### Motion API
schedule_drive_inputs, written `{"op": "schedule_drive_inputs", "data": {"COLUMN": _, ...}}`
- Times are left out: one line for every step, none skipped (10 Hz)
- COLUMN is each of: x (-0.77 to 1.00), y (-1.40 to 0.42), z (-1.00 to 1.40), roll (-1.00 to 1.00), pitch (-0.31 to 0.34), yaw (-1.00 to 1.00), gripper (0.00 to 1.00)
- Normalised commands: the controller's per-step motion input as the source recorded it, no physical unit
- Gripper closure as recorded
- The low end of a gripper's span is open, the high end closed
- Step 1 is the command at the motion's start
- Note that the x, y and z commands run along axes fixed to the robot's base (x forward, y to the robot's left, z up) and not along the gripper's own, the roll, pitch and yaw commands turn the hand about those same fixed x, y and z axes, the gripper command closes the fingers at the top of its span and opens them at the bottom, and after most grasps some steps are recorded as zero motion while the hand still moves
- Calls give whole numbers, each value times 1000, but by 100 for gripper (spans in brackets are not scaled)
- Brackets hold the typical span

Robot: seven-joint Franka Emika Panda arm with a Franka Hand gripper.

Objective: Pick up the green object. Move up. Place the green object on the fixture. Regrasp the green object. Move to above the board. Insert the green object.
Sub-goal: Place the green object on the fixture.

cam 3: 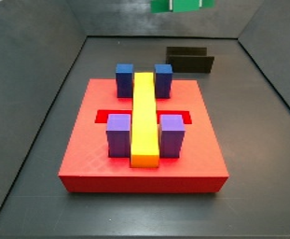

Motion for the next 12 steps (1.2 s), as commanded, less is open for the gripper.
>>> {"op": "schedule_drive_inputs", "data": {"x": 780, "y": -31, "z": 17, "roll": -611, "pitch": -37, "yaw": -203, "gripper": 100}}
{"op": "schedule_drive_inputs", "data": {"x": 763, "y": -26, "z": 31, "roll": -640, "pitch": -51, "yaw": -197, "gripper": 100}}
{"op": "schedule_drive_inputs", "data": {"x": 720, "y": -9, "z": 11, "roll": -671, "pitch": -89, "yaw": -189, "gripper": 100}}
{"op": "schedule_drive_inputs", "data": {"x": 691, "y": -20, "z": 0, "roll": -651, "pitch": -126, "yaw": -169, "gripper": 100}}
{"op": "schedule_drive_inputs", "data": {"x": 654, "y": -37, "z": 0, "roll": -634, "pitch": -154, "yaw": -140, "gripper": 100}}
{"op": "schedule_drive_inputs", "data": {"x": 666, "y": -46, "z": 0, "roll": -620, "pitch": -149, "yaw": -129, "gripper": 100}}
{"op": "schedule_drive_inputs", "data": {"x": 566, "y": -54, "z": 0, "roll": -646, "pitch": -206, "yaw": -69, "gripper": 100}}
{"op": "schedule_drive_inputs", "data": {"x": 511, "y": -86, "z": 0, "roll": -640, "pitch": -257, "yaw": -9, "gripper": 100}}
{"op": "schedule_drive_inputs", "data": {"x": 549, "y": -97, "z": 0, "roll": -614, "pitch": -223, "yaw": 0, "gripper": 100}}
{"op": "schedule_drive_inputs", "data": {"x": 551, "y": -106, "z": 0, "roll": -606, "pitch": -209, "yaw": -3, "gripper": 100}}
{"op": "schedule_drive_inputs", "data": {"x": 569, "y": -103, "z": 0, "roll": -583, "pitch": -143, "yaw": -3, "gripper": 100}}
{"op": "schedule_drive_inputs", "data": {"x": 240, "y": -134, "z": -89, "roll": -249, "pitch": 0, "yaw": 0, "gripper": 100}}
